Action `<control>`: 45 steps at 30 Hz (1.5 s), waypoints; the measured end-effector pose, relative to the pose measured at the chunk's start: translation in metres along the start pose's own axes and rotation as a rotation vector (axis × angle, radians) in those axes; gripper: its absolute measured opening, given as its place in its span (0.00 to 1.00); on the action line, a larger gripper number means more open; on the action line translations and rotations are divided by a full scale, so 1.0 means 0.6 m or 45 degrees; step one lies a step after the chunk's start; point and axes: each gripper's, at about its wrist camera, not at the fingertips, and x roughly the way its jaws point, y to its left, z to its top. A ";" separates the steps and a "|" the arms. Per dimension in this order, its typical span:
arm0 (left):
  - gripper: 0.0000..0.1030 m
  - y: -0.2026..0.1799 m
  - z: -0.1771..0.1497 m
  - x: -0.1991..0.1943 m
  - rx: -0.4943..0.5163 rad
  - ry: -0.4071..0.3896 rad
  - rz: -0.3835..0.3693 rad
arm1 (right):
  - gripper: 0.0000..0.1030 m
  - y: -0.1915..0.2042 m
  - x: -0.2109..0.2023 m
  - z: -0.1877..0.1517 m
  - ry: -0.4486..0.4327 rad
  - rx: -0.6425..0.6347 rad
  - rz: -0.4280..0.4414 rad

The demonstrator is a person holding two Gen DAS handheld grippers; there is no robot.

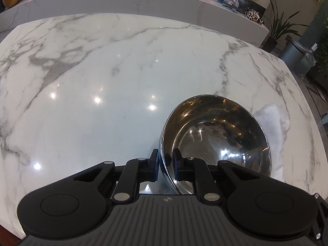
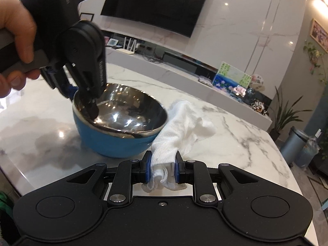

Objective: Clean bowl

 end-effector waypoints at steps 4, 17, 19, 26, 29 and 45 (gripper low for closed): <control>0.12 0.001 -0.001 -0.001 -0.002 -0.003 -0.002 | 0.18 0.012 0.003 -0.004 0.045 -0.016 0.037; 0.36 0.007 -0.020 -0.005 -0.078 0.027 -0.029 | 0.18 0.030 0.013 -0.013 0.144 -0.050 0.100; 0.36 0.005 -0.026 -0.006 -0.078 0.040 -0.036 | 0.18 0.031 0.013 -0.020 0.142 -0.048 0.100; 0.23 -0.004 -0.026 -0.009 -0.028 0.018 -0.028 | 0.18 0.033 0.014 -0.019 0.140 -0.042 0.095; 0.18 -0.005 -0.022 -0.007 -0.003 0.006 -0.009 | 0.18 0.028 0.010 -0.018 0.124 -0.030 0.070; 0.14 -0.006 0.003 0.003 0.040 -0.032 0.038 | 0.18 0.011 -0.016 -0.018 -0.001 0.025 0.016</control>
